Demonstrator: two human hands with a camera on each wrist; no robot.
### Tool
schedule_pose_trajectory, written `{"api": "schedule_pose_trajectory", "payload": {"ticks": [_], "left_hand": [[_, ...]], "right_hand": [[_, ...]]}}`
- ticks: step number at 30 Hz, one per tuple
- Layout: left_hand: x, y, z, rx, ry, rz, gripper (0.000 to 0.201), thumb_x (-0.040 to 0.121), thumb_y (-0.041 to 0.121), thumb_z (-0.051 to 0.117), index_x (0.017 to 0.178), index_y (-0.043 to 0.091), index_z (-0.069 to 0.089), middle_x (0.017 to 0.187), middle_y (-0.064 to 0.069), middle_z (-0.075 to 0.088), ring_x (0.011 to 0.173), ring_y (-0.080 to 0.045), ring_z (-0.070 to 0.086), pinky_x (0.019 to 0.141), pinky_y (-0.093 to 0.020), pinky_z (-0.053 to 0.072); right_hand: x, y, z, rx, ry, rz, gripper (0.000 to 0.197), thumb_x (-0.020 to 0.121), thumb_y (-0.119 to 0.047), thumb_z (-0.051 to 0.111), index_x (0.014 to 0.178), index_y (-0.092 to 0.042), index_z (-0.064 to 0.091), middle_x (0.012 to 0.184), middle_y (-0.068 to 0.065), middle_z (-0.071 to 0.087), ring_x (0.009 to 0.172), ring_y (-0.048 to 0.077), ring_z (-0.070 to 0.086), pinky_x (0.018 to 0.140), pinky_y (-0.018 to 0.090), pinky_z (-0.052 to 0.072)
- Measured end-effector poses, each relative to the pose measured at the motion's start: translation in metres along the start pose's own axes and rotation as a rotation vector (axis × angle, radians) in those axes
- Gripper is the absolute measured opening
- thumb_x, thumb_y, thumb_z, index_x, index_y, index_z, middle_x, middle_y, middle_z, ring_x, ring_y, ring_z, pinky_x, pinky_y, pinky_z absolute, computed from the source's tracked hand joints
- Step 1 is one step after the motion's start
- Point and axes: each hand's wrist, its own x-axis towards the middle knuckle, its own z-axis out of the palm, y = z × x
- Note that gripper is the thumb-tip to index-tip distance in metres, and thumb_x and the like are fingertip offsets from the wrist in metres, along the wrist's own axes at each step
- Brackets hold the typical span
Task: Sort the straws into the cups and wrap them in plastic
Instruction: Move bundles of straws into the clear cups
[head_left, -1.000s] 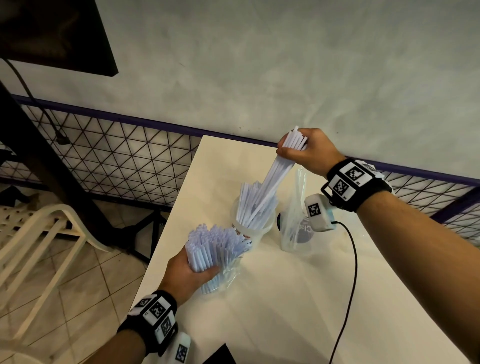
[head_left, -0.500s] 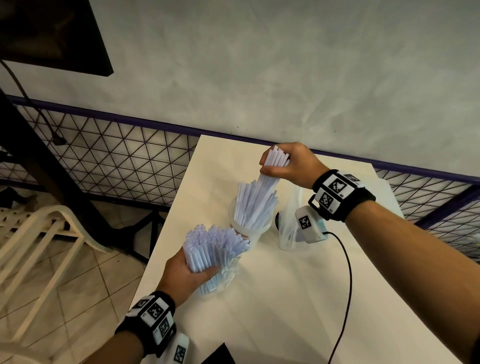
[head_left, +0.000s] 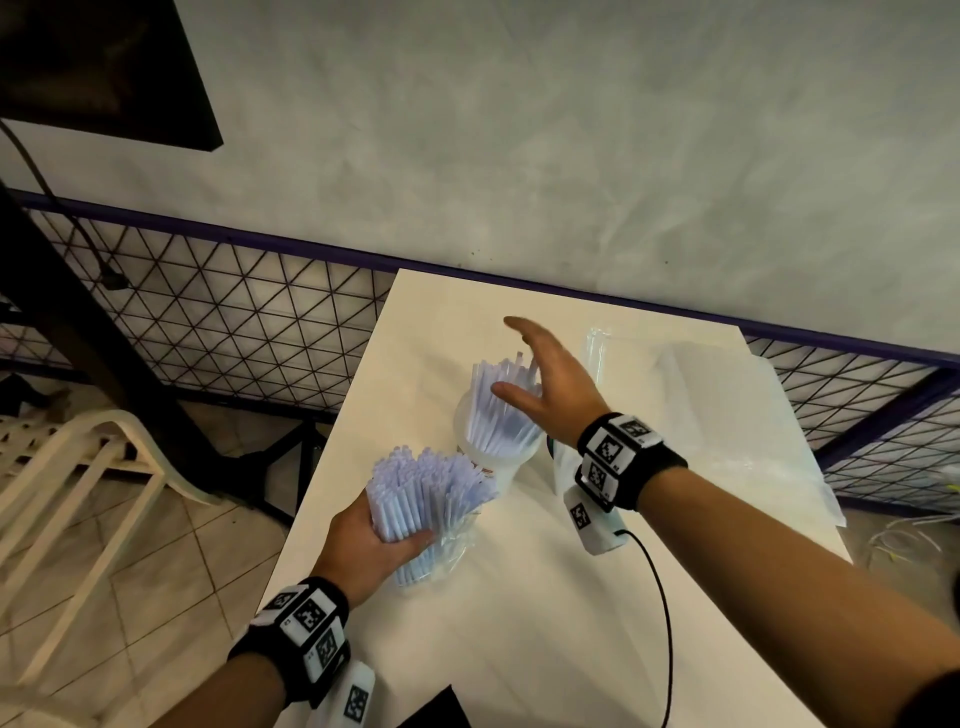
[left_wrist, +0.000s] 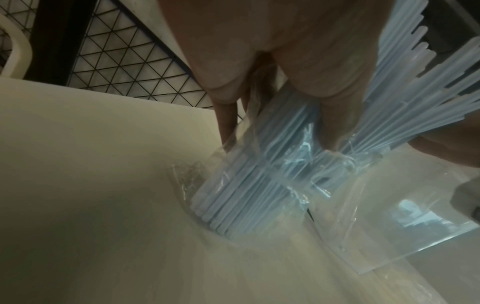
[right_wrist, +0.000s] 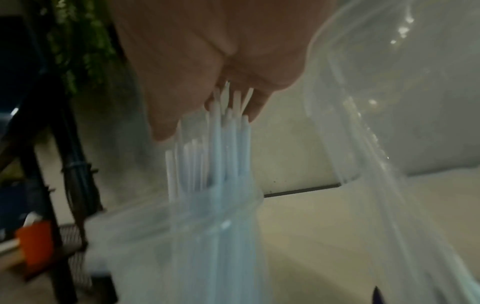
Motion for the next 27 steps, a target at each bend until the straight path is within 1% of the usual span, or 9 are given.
{"api": "schedule_pose_trajectory", "payload": {"ticks": [3, 8, 11, 13, 15, 17, 21, 24, 27], "left_hand": [[0.0, 0.001, 0.0, 0.008, -0.001, -0.008, 0.056, 0.066, 0.02, 0.091, 0.116, 0.019, 0.066, 0.094, 0.011, 0.072, 0.08, 0.013, 0.066, 0.064, -0.002, 0.047], [-0.001, 0.004, 0.0, 0.025, 0.001, -0.005, 0.055, 0.066, 0.019, 0.091, 0.115, 0.019, 0.065, 0.092, 0.013, 0.07, 0.078, 0.016, 0.064, 0.061, 0.0, 0.046], [-0.001, 0.005, 0.0, 0.035, 0.01, -0.004, 0.055, 0.067, 0.019, 0.091, 0.115, 0.018, 0.065, 0.091, 0.013, 0.07, 0.079, 0.01, 0.065, 0.062, -0.002, 0.047], [-0.001, 0.005, 0.0, 0.029, 0.01, 0.004, 0.056, 0.066, 0.019, 0.091, 0.115, 0.018, 0.065, 0.092, 0.013, 0.07, 0.082, 0.008, 0.065, 0.063, -0.003, 0.048], [-0.002, 0.005, -0.001, 0.031, 0.018, 0.002, 0.056, 0.065, 0.019, 0.092, 0.114, 0.02, 0.064, 0.092, 0.014, 0.07, 0.083, 0.007, 0.065, 0.063, -0.003, 0.047], [-0.001, 0.004, -0.001, 0.025, 0.027, -0.002, 0.055, 0.065, 0.02, 0.092, 0.113, 0.019, 0.065, 0.091, 0.012, 0.07, 0.083, 0.004, 0.065, 0.062, -0.005, 0.048], [-0.001, 0.003, 0.0, 0.037, 0.033, -0.006, 0.055, 0.065, 0.02, 0.092, 0.113, 0.018, 0.065, 0.091, 0.012, 0.07, 0.082, 0.004, 0.066, 0.063, -0.004, 0.046], [-0.001, 0.003, 0.0, 0.03, 0.036, -0.006, 0.053, 0.066, 0.018, 0.091, 0.111, 0.02, 0.064, 0.089, 0.014, 0.069, 0.077, 0.012, 0.064, 0.061, -0.002, 0.046], [-0.001, 0.004, 0.001, 0.016, 0.024, 0.001, 0.056, 0.066, 0.019, 0.091, 0.115, 0.021, 0.064, 0.093, 0.013, 0.07, 0.083, 0.009, 0.065, 0.062, -0.003, 0.047]], "right_hand": [[-0.005, 0.003, 0.013, -0.269, -0.143, -0.062, 0.056, 0.099, -0.037, 0.052, 0.149, -0.016, 0.037, 0.15, 0.005, 0.045, 0.138, 0.024, 0.042, 0.111, 0.043, 0.037], [0.001, 0.001, 0.015, -0.163, -0.117, -0.013, 0.063, 0.097, -0.028, 0.052, 0.153, -0.018, 0.026, 0.157, 0.004, 0.034, 0.142, 0.025, 0.036, 0.113, 0.042, 0.033], [0.003, -0.012, 0.012, -0.307, -0.257, 0.041, 0.06, 0.099, -0.031, 0.049, 0.154, -0.024, 0.024, 0.162, -0.002, 0.023, 0.151, 0.023, 0.016, 0.117, 0.044, 0.017], [0.001, -0.027, 0.005, -0.257, -0.172, 0.034, 0.057, 0.098, -0.031, 0.049, 0.151, -0.027, 0.03, 0.162, -0.005, 0.021, 0.15, 0.022, 0.014, 0.114, 0.046, 0.017], [-0.005, -0.047, -0.005, -0.117, -0.091, -0.077, 0.055, 0.088, -0.02, 0.048, 0.143, -0.024, 0.045, 0.152, -0.003, 0.039, 0.137, 0.024, 0.033, 0.106, 0.044, 0.028], [-0.017, -0.062, -0.013, 0.057, -0.185, -0.157, 0.062, 0.075, -0.01, 0.051, 0.137, -0.017, 0.051, 0.138, 0.003, 0.052, 0.12, 0.022, 0.05, 0.1, 0.036, 0.041], [-0.054, -0.073, -0.012, 0.111, -0.466, -0.023, 0.086, 0.08, -0.02, 0.072, 0.153, -0.023, 0.026, 0.141, -0.006, 0.04, 0.098, 0.004, 0.048, 0.082, 0.01, 0.044], [-0.075, -0.062, 0.011, 0.142, -0.387, 0.098, 0.085, 0.08, -0.026, 0.076, 0.15, -0.027, 0.027, 0.129, -0.008, 0.046, 0.077, 0.013, 0.057, 0.076, 0.024, 0.053], [-0.089, -0.055, 0.032, 0.241, -0.284, 0.183, 0.074, 0.078, -0.021, 0.077, 0.141, -0.027, 0.04, 0.113, -0.008, 0.054, 0.071, 0.014, 0.059, 0.071, 0.022, 0.052]]}}
